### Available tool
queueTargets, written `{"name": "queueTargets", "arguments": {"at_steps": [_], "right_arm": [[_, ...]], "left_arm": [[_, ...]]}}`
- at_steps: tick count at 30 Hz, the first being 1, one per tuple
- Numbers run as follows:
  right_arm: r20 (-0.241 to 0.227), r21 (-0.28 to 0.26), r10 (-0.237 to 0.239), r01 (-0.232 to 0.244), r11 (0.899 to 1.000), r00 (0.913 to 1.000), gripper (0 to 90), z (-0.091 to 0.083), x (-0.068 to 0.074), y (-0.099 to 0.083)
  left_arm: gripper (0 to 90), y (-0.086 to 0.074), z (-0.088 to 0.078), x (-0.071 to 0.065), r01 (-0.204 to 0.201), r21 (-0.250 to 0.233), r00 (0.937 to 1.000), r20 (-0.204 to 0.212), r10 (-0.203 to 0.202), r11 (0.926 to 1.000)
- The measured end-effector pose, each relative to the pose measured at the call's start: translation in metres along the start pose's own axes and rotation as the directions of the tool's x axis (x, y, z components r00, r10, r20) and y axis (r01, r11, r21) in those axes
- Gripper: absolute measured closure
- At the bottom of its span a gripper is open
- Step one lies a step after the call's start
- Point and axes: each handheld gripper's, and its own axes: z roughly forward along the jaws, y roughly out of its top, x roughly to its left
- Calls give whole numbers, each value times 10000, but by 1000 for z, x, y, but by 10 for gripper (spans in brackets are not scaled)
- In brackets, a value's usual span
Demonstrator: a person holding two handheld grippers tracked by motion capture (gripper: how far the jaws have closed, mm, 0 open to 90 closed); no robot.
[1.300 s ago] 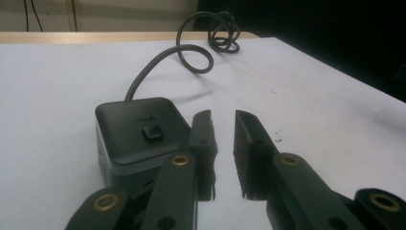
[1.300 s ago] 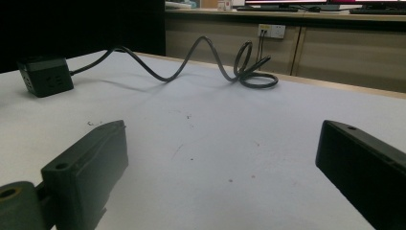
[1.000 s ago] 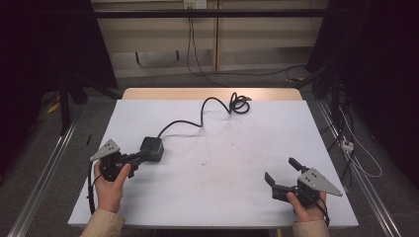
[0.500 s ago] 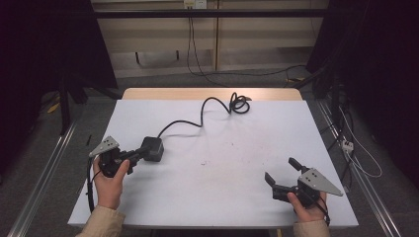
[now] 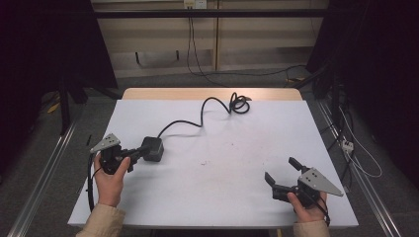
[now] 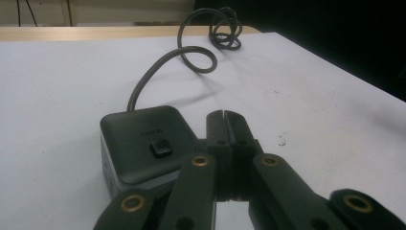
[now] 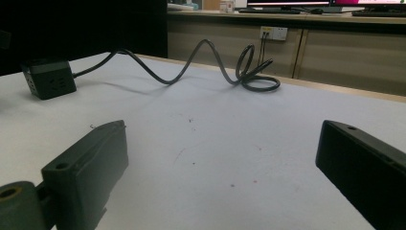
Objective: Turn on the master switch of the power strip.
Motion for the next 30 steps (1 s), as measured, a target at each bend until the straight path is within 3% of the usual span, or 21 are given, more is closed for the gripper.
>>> {"name": "queueTargets", "arguments": {"at_steps": [30], "right_arm": [[89, -33, 27, -27, 10000, 10000, 33, -2, -2, 0]], "left_arm": [[900, 8, 8, 13, 212, 47, 9997, -157, -212, 9998]]}}
